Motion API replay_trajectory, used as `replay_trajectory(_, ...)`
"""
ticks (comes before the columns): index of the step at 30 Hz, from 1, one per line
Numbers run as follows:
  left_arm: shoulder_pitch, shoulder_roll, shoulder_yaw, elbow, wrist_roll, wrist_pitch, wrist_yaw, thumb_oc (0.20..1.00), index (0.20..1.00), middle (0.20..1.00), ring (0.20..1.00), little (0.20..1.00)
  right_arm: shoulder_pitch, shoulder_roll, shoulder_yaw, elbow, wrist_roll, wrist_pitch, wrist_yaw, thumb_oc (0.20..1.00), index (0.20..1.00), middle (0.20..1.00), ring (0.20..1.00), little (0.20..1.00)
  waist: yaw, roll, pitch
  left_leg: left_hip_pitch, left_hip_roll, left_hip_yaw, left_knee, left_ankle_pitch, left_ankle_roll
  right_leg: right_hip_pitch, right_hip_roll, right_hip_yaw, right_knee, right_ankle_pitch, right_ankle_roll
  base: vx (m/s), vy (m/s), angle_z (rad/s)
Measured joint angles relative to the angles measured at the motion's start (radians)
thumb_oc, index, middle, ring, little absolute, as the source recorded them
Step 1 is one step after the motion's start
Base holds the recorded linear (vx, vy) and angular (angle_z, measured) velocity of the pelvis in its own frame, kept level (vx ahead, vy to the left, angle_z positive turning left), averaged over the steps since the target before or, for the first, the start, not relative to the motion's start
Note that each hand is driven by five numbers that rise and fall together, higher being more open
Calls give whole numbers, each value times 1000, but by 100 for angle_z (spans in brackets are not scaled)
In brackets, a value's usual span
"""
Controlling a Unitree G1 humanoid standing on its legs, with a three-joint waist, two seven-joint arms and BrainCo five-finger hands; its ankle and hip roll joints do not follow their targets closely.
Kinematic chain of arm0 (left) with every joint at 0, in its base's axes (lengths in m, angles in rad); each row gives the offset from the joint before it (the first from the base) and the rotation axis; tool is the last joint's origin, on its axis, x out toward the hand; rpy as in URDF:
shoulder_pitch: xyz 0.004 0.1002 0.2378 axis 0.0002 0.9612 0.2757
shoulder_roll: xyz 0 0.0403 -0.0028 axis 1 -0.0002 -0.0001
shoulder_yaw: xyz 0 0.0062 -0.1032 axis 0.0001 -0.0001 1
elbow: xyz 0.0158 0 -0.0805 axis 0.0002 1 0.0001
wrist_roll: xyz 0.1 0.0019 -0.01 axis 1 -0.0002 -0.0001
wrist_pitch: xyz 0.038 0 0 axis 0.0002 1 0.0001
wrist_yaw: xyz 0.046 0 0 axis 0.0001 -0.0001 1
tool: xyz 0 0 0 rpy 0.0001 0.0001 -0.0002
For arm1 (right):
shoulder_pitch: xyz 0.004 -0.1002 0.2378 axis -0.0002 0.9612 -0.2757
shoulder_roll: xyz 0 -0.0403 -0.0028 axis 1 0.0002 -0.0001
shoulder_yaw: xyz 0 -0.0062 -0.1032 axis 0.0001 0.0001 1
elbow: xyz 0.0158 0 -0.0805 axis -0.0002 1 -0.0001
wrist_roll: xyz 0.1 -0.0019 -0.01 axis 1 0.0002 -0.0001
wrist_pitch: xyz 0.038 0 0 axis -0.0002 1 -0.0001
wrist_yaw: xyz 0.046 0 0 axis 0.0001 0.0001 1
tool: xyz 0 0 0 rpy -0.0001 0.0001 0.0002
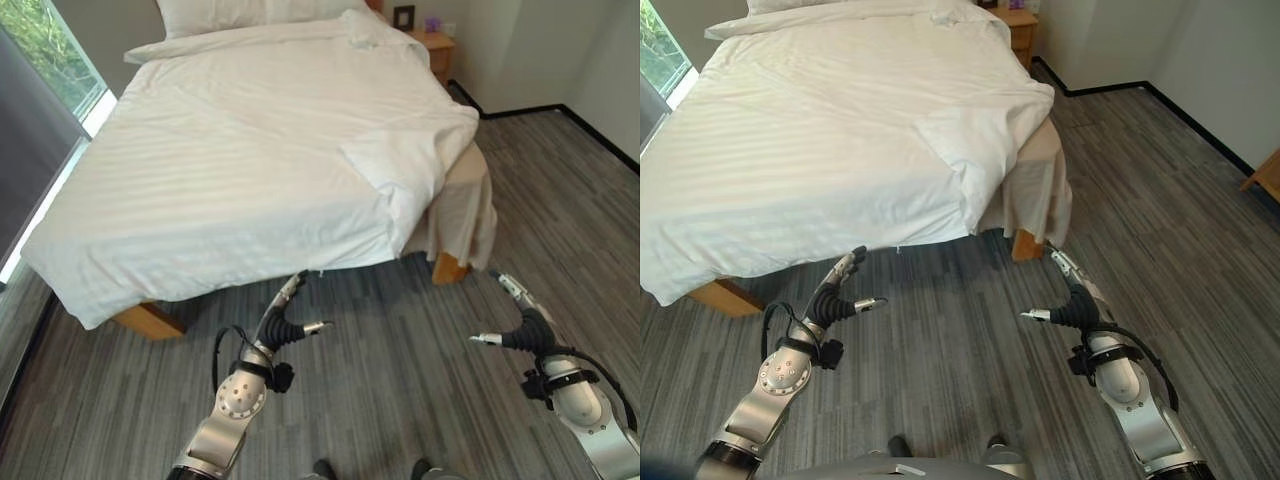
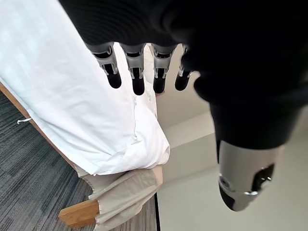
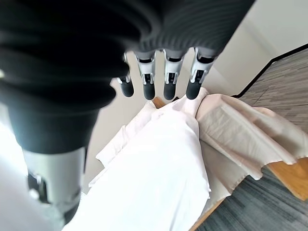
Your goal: Making the bed.
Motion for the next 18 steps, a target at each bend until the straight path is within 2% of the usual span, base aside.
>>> replay_trajectory(14,-4,-1,-12,-2,-40,0,-14,1000,1000,1000,1000,1000,41,4,2,0,-1,0,12,1000,1000,1000,1000,1000,-4,10,-7,0,0,-3,0,0,0,1,1,-1,-1,1,0,9,-31,0)
replay_trajectory(18,-18,-1,-49,-3,-41,0,-21,1000,1000,1000,1000,1000,47,5,0,1,-1,0,13,1000,1000,1000,1000,1000,-19,9,-7,0,0,-1,0,1,0,1,2,0,-4,1,0,21,-94,-1)
